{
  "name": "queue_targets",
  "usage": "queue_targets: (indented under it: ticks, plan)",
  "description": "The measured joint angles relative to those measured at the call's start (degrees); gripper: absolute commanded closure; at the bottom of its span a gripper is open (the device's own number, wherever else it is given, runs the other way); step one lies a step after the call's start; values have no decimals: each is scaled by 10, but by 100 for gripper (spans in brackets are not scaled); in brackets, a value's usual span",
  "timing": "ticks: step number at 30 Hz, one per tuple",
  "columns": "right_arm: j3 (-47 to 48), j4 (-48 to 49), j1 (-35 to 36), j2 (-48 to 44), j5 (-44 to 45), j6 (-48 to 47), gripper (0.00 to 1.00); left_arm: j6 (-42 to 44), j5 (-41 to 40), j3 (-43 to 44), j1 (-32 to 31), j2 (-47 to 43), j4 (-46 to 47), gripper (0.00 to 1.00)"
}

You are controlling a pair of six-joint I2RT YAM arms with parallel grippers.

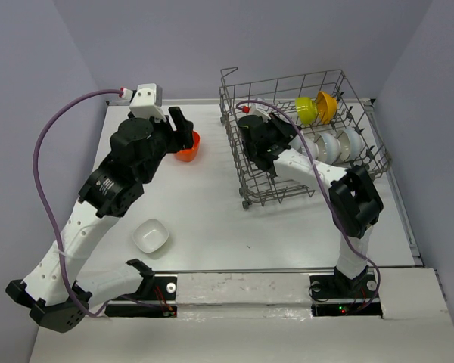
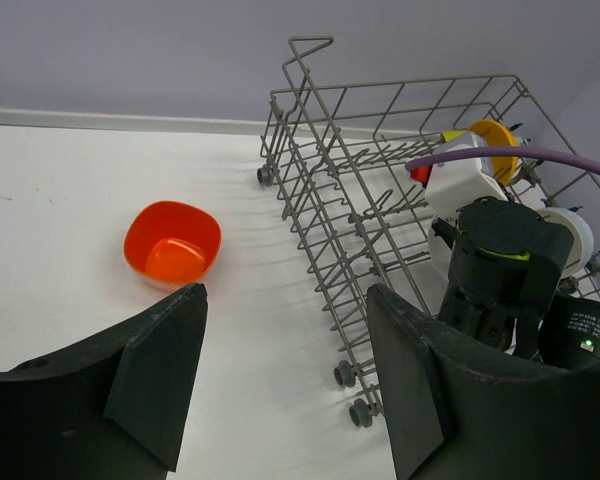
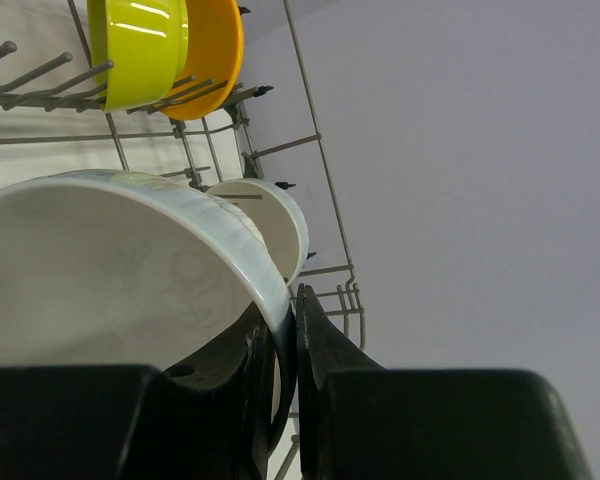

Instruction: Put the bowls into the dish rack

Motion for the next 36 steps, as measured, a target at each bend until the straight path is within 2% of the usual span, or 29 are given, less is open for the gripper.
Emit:
queue_targets:
  ticks: [6, 12, 21, 36]
  plan:
    - [0, 2, 0, 0, 0, -4, 99, 0, 2, 0, 0, 4, 0, 26]
    - [-38, 106, 0, -10, 1, -86, 99, 0, 9, 0, 0, 7, 0, 26]
    - [-57, 172, 0, -14, 2, -144, 99, 0, 14, 0, 0, 12, 0, 26]
    - [-66, 182, 0, -20, 15, -165, 99, 1, 21, 0, 0, 25, 0, 26]
